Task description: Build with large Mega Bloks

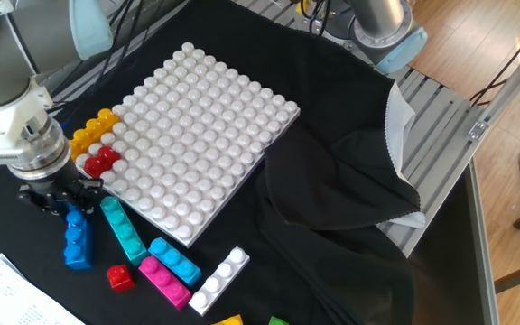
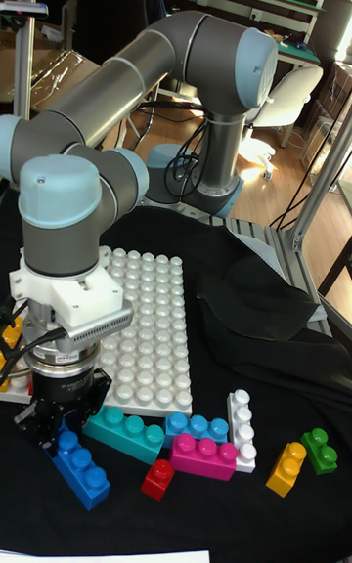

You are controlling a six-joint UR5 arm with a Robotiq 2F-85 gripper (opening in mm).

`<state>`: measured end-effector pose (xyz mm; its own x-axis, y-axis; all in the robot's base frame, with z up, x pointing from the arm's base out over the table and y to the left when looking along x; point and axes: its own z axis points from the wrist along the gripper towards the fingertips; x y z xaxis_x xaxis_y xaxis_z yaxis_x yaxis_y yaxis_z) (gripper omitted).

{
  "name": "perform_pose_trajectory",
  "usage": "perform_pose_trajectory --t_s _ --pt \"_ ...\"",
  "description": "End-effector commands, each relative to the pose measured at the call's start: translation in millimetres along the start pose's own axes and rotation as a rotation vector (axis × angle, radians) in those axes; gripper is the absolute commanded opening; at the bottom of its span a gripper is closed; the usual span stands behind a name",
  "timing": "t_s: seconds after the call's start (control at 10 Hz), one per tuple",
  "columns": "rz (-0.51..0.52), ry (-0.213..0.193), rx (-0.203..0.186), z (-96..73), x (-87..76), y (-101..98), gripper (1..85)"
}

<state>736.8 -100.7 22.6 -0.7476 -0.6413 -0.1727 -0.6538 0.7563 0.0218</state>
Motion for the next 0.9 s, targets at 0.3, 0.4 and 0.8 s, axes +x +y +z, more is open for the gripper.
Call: perform_pose_trajectory --t_s 0.3,0.4,0.8 --pt "0.065 0.004 0.045 -23.4 5.9 -19.8 14.0" --pt "0.115 -0.015 0.047 -29.7 1.8 -18.3 13.0" --pt "0.320 0.058 0.149 -71.3 34.9 -23.7 4.3"
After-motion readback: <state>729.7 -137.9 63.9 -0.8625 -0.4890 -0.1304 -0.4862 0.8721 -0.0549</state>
